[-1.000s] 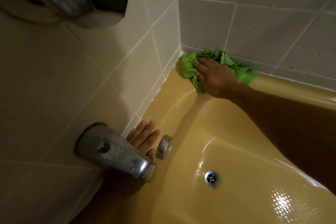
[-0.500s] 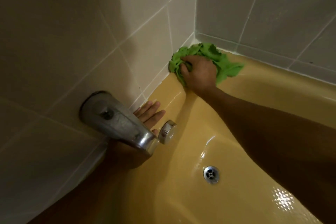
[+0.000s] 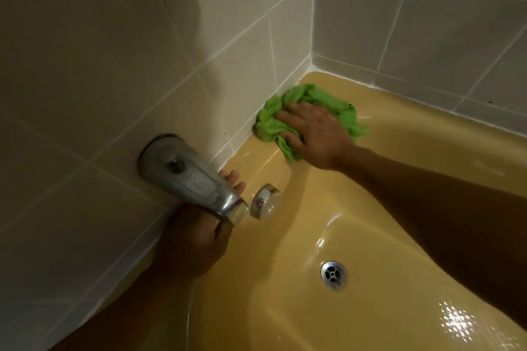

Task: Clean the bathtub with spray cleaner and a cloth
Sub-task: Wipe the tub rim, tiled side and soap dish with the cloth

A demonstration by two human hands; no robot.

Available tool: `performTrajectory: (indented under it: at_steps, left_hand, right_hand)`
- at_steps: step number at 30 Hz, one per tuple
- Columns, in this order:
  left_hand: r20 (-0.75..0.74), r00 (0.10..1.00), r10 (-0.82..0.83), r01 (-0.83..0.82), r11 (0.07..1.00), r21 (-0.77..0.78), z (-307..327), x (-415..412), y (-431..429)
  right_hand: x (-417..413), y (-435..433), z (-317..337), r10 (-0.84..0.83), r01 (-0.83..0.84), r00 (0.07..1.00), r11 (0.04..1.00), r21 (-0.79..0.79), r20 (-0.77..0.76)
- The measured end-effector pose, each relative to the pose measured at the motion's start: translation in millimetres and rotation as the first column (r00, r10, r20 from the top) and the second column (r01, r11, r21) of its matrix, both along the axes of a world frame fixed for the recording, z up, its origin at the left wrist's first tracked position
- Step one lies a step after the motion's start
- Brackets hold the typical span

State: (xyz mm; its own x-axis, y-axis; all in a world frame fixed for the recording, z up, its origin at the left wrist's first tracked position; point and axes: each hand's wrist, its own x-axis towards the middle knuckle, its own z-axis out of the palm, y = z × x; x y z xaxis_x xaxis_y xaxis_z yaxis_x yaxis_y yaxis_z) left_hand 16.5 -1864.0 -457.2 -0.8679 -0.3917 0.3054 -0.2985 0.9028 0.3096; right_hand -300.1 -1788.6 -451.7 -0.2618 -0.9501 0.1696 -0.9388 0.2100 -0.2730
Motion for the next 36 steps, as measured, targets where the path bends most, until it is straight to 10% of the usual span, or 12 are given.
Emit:
performTrajectory:
  at_steps: [7,13,22,30,36]
  left_hand:
    - [-0.066,0.996,0.056,-0.061,0.995,-0.081,-7,20,7]
    - [-0.117,0.988,0.104,-0.13,0.962,-0.238,-14,22,9]
    - [0.028,0.989,0.144,-0.145,0.988,0.049,6,17,7]
    - [-0.054,0.996,0.077,-0.069,0.987,0.146,12,40,17]
    - [-0.013,0.995,0.097,-0.09,0.96,0.267,11,90,25]
  right_hand:
    - [-55,-29,21,-0.33,0.33,0.943,0.915,0.234,-0.04]
    - [-20,-27,12,-0.301,0.305,0.952,0.948,-0.092,0.058]
    - [104,-16,-13,-0.031,0.131,0.969,0.905,-0.405,0.245]
    - [76,1,7,0.182,-0.133,0.944,0.973,-0.187,0.276]
    - [63,-6,8,0.022,-0.01,0.982,0.998,-0.062,0.19]
